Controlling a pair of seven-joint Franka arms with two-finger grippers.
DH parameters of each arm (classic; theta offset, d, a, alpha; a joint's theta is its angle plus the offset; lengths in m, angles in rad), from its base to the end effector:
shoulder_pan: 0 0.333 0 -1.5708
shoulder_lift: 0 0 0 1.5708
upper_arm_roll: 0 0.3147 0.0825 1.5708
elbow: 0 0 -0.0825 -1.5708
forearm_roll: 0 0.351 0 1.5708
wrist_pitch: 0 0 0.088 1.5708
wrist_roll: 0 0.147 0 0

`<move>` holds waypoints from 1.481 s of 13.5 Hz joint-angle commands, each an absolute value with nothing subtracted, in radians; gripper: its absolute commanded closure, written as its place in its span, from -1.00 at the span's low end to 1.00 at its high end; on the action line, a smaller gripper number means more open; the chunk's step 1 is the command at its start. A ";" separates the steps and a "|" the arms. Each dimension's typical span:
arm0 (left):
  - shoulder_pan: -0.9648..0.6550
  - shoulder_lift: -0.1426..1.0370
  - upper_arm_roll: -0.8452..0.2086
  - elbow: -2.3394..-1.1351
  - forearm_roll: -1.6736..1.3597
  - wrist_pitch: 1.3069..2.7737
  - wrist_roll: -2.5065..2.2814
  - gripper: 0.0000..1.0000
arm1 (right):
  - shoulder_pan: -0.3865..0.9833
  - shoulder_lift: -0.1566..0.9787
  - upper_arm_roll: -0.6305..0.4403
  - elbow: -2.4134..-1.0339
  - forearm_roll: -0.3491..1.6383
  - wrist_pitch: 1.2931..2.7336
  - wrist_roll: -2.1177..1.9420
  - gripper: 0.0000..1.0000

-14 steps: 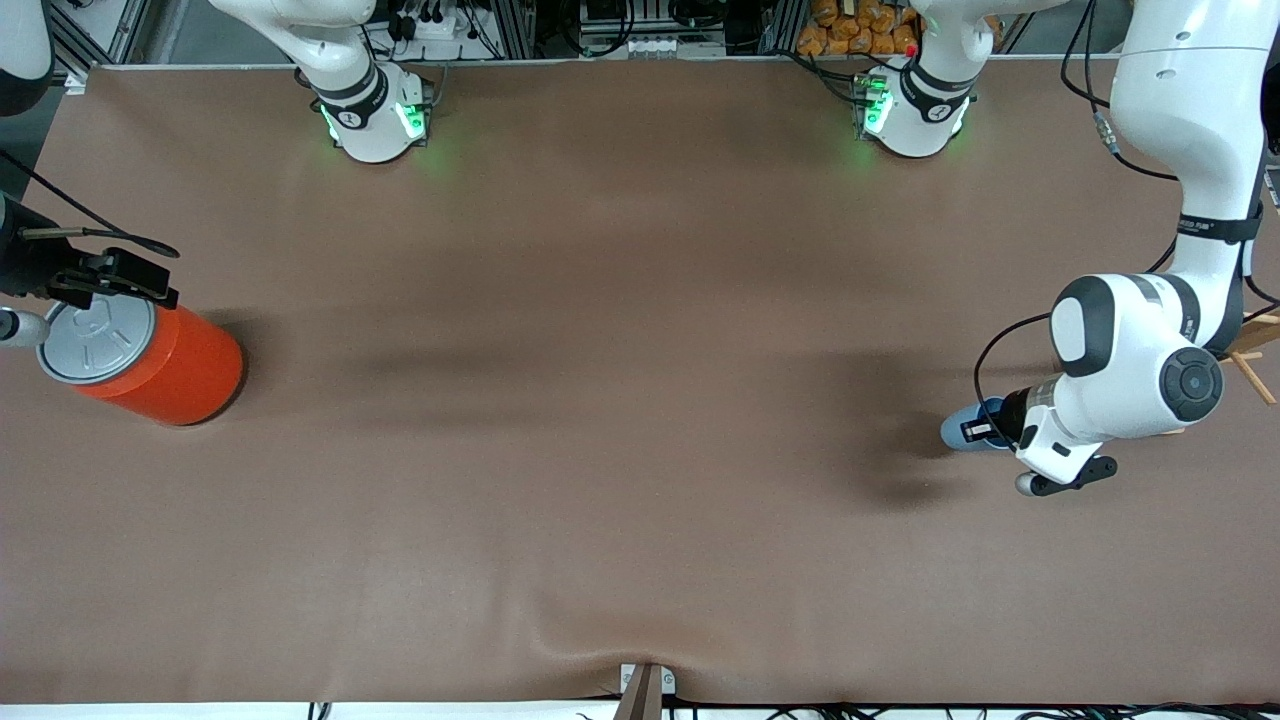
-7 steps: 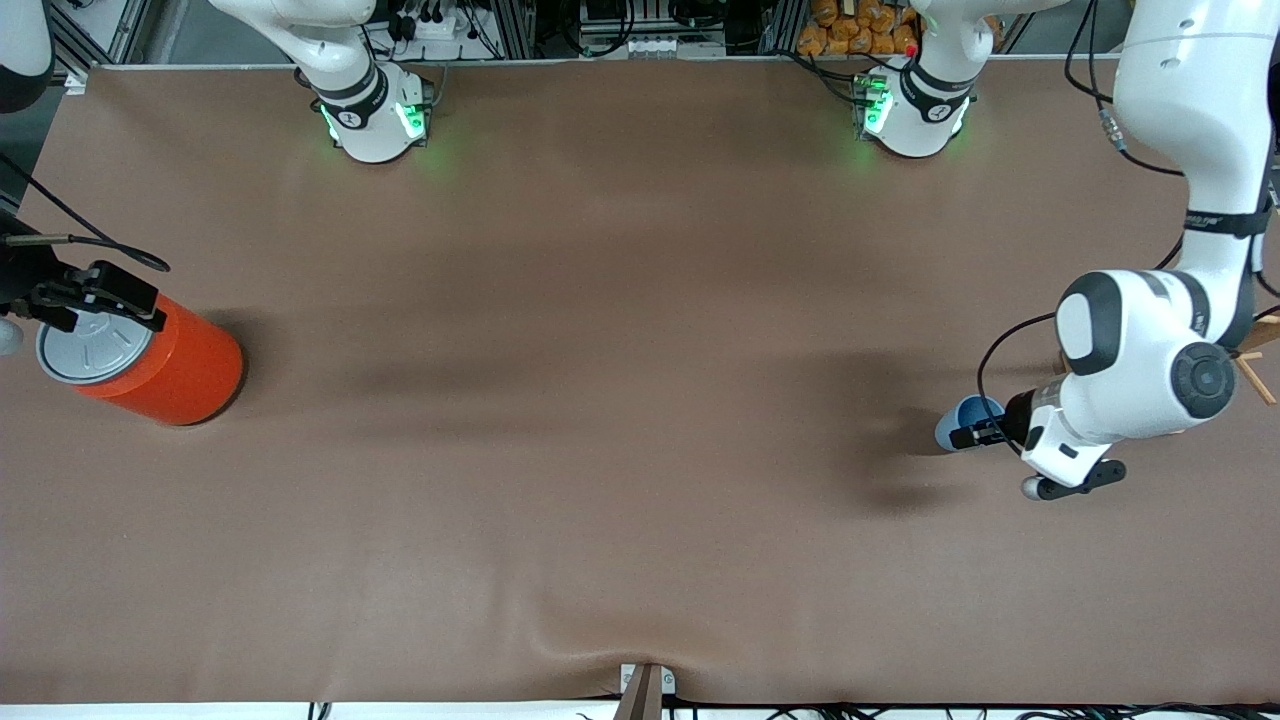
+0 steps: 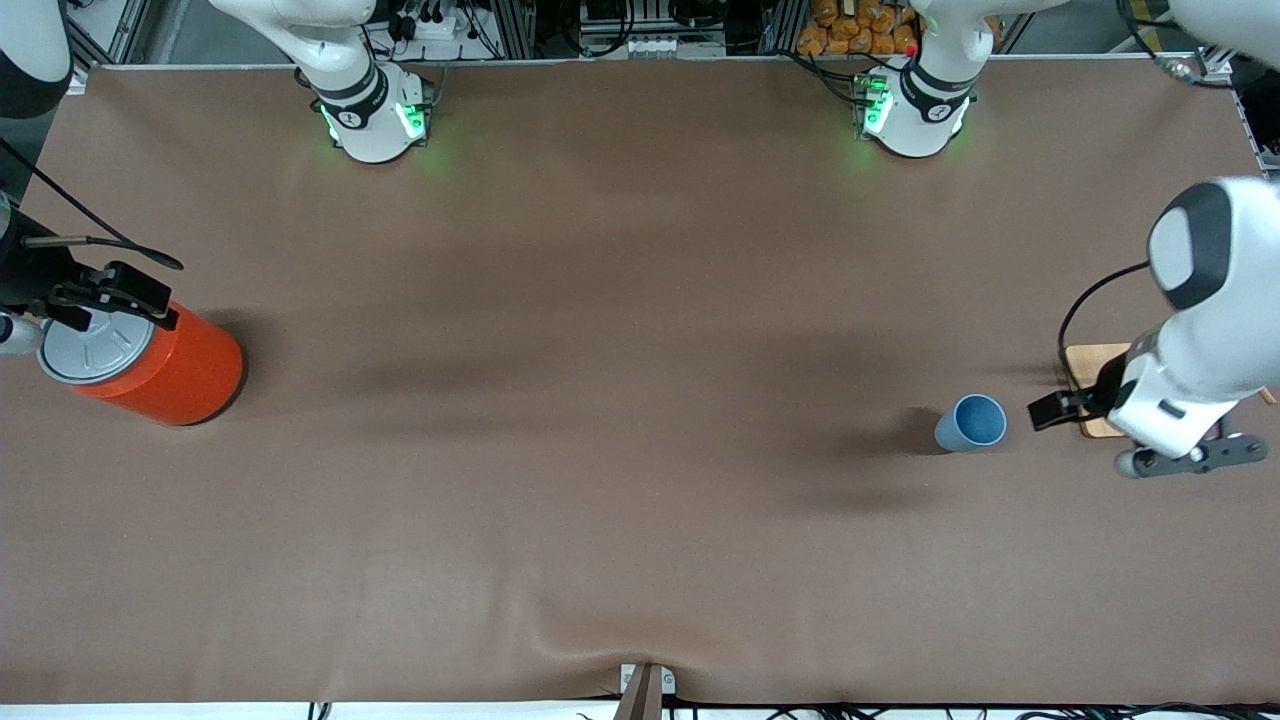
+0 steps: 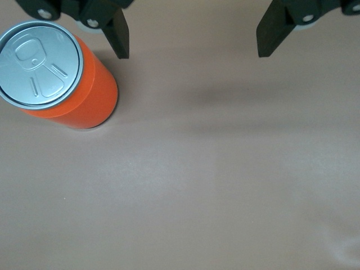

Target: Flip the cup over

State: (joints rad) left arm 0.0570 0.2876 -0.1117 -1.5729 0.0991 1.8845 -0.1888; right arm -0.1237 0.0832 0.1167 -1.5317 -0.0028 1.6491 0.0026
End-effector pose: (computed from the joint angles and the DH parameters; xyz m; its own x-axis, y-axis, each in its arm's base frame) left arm 0.6197 -0.0163 0.4465 0.9934 0.1083 0.0366 0.1103 -0.9922 -0.0575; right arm 0.5555 -0.0067 0.5631 0.9993 -0.0101 0.0347 -0.0099 -0.9999 -0.0070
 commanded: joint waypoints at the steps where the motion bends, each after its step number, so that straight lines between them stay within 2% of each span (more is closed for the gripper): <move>1: 0.063 0.151 -0.121 -1.591 0.121 1.784 -0.135 -1.00 | -0.140 -0.029 0.124 -1.694 -0.002 1.747 0.003 -1.00; 2: 0.061 0.111 -0.123 -1.592 0.115 1.745 -0.108 -1.00 | -0.135 -0.049 0.124 -1.721 -0.002 1.761 0.003 -1.00; 4: 0.063 0.051 -0.126 -1.606 0.089 1.686 -0.098 -1.00 | -0.132 -0.043 0.127 -1.685 -0.003 1.699 0.005 -1.00; 9: 0.063 -0.095 -0.144 -1.715 0.012 1.678 -0.069 -1.00 | -0.132 -0.037 0.126 -1.579 -0.005 1.560 0.002 -1.00; 11: 0.063 -0.110 -0.150 -1.715 0.012 1.643 -0.069 -1.00 | -0.135 -0.028 0.127 -1.546 -0.003 1.520 0.002 -1.00; 20: 0.058 -0.118 -0.161 -1.667 0.011 1.592 -0.060 -1.00 | -0.135 -0.022 0.127 -1.540 -0.002 1.519 0.002 -1.00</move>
State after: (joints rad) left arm 0.0536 -0.1090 -0.1584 -1.6827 0.0257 1.6070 -0.0782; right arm -0.1237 -0.0306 0.1186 -1.5593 -0.0028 1.5366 0.0026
